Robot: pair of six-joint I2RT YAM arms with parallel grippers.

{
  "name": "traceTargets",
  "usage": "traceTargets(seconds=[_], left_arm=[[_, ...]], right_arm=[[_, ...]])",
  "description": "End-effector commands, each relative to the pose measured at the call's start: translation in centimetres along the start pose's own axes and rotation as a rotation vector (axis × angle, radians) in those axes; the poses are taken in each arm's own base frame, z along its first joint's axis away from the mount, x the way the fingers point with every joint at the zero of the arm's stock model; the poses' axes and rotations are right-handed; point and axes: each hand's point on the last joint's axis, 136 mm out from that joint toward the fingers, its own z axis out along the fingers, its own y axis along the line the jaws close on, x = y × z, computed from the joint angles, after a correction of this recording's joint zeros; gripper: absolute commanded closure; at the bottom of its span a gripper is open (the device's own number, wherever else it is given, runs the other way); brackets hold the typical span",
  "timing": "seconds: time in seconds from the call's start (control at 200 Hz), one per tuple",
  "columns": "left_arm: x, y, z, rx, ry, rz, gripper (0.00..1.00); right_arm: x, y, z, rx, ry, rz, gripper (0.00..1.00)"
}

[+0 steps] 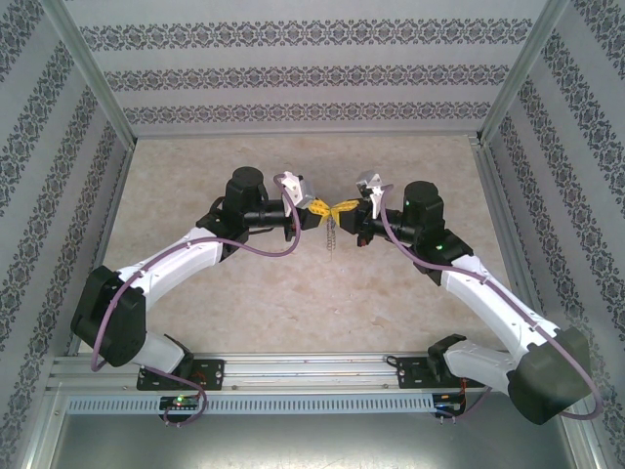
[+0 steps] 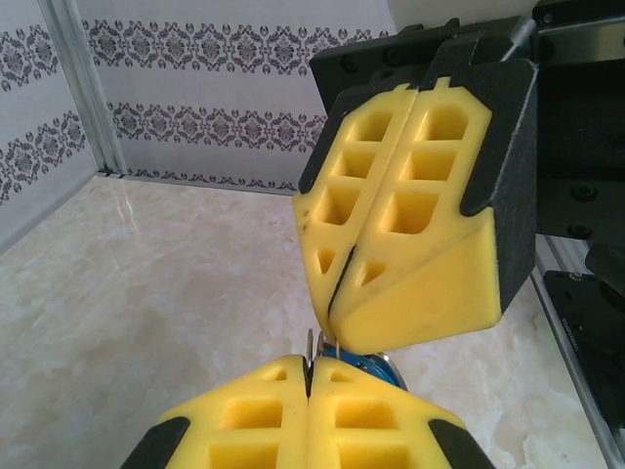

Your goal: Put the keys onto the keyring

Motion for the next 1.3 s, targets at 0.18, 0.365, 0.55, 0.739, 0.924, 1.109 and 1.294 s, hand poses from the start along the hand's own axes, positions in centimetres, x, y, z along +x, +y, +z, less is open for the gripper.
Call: traceTargets(seconds=[0.18,0.365,0.55,0.739,0.924,1.109,1.294], left_arm=[[-2.4,-0.5,0.2,0.024,-0.056,0.073,1.0],[-2.6,-0.8,0.1,0.03,-0.061,0.077,1.0],[-2.8,-1.1,0.0,0.043,-0.065,0.077,1.0],[-2.9,-1.6,-0.1,0.068,-0.069,0.07,1.0],[-3.0,-2.1,-0.2,0.09,-0.07,0.063,1.0],[-3.1,-2.3,-0.5,0.085,-0.072,0.069,1.0],[-3.1,-2.3,-0.6,0.082,-0.071,0.069,1.0]], right_arm=[[-2.1,0.0,0.1,0.02,-0.05,-0.065,1.0],[-1.9,-0.9,0.4,0.045,-0.044,-0.063,1.0],[-1.6,-1.7,0.6,0.07,-0.037,-0.057,1.0],[-1.3,-2.5,0.5,0.084,-0.036,-0.054,1.0],[-1.2,-2.8,0.6,0.086,-0.035,-0.051,1.0],[-0.7,-3.8,0.2,0.115,-0.033,-0.03,1.0],[-0.4,-4.3,0.0,0.125,-0.035,-0.014,1.0]])
